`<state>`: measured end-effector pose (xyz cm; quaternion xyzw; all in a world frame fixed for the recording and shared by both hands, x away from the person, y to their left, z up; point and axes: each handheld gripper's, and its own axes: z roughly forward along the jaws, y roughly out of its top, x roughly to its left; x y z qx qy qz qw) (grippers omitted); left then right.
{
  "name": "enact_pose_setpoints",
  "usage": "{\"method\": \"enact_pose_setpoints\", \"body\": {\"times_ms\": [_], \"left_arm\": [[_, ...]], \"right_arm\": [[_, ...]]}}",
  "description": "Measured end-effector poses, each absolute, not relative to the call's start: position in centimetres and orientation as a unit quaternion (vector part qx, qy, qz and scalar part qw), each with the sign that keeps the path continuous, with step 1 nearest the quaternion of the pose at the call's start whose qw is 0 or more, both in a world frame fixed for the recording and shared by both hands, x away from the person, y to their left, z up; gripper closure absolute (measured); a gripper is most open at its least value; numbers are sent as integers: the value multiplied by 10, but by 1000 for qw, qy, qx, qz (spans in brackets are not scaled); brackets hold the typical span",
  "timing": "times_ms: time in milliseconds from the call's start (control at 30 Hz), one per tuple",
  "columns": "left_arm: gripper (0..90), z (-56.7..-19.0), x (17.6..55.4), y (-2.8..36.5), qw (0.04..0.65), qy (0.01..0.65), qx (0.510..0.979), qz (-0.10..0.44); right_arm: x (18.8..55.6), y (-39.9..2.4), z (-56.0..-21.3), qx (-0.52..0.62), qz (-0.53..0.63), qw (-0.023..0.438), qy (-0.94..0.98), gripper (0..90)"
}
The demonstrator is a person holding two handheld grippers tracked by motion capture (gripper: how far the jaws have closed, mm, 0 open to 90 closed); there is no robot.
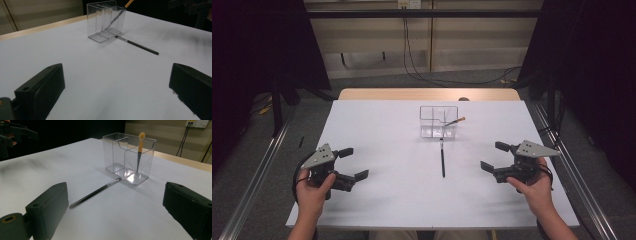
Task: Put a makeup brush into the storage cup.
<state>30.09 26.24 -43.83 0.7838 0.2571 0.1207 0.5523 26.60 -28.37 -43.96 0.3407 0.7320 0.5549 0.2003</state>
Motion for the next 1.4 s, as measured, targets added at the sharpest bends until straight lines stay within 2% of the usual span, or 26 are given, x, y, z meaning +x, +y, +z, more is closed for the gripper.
{"method": "enact_pose_setpoints", "body": {"times_ms": [1400], "left_arm": [[2,-438,299,264,555,259,781,122]], "right_arm": [[309,-240,-440,341,565,183,729,72]]}}
